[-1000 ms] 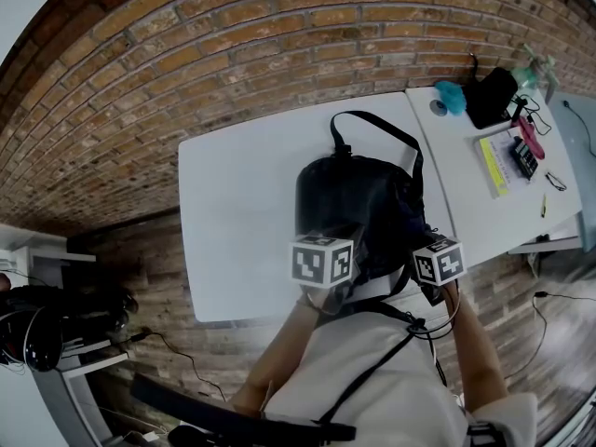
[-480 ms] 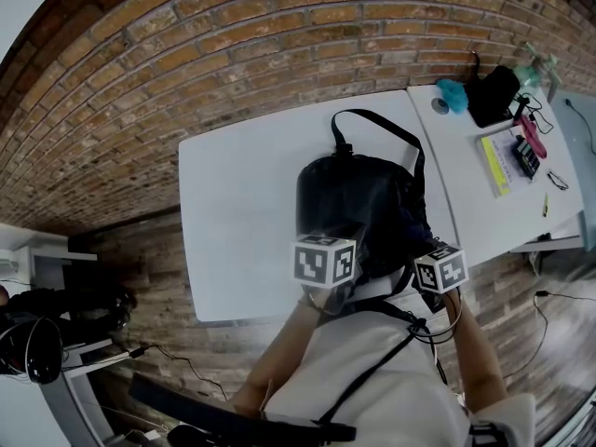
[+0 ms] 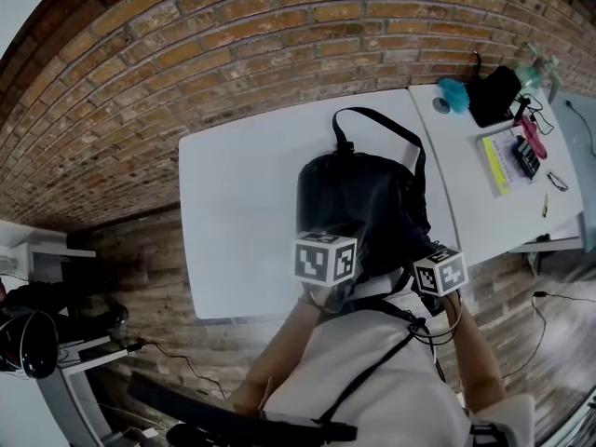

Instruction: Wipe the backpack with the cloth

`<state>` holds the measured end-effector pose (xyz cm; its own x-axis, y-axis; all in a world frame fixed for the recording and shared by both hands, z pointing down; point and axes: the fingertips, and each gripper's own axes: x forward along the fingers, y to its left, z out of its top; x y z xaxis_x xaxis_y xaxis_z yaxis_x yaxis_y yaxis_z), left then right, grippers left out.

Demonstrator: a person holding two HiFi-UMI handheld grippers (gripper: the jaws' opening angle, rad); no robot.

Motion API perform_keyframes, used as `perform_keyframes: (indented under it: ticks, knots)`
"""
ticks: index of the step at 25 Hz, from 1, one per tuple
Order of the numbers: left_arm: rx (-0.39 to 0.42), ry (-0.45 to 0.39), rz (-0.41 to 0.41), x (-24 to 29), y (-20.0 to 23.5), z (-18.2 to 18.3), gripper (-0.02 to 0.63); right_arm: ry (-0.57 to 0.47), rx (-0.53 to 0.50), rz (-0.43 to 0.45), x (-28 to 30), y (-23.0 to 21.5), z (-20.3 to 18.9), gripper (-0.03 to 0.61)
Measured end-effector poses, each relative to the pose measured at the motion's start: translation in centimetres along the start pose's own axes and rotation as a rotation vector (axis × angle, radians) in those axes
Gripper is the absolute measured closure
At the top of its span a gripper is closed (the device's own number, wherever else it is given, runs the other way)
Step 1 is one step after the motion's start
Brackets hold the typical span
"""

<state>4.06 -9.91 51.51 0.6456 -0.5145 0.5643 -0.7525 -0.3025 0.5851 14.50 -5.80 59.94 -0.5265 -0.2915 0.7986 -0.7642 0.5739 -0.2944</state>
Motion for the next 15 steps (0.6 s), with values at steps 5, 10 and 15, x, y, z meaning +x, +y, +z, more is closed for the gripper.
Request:
perform_keyframes:
  ticks: [5, 10, 15]
  knots:
    - [0.003, 0.004, -0.001, -0.2, 0.0, -0.1, 0.611, 0.008, 0.000, 0.011, -0.2, 0.4, -0.3, 0.505]
    - [0.002, 0.003, -0.002, -0.3, 0.1, -0.2, 0.609, 0.018, -0.003, 0.015, -0.3, 0.8, -0.5, 0.505]
    - [0.002, 0.002, -0.006, -0.4, 0.0, -0.2, 0.611, 0.030, -0.006, 0.027, -0.5, 1.3, -0.8, 0.505]
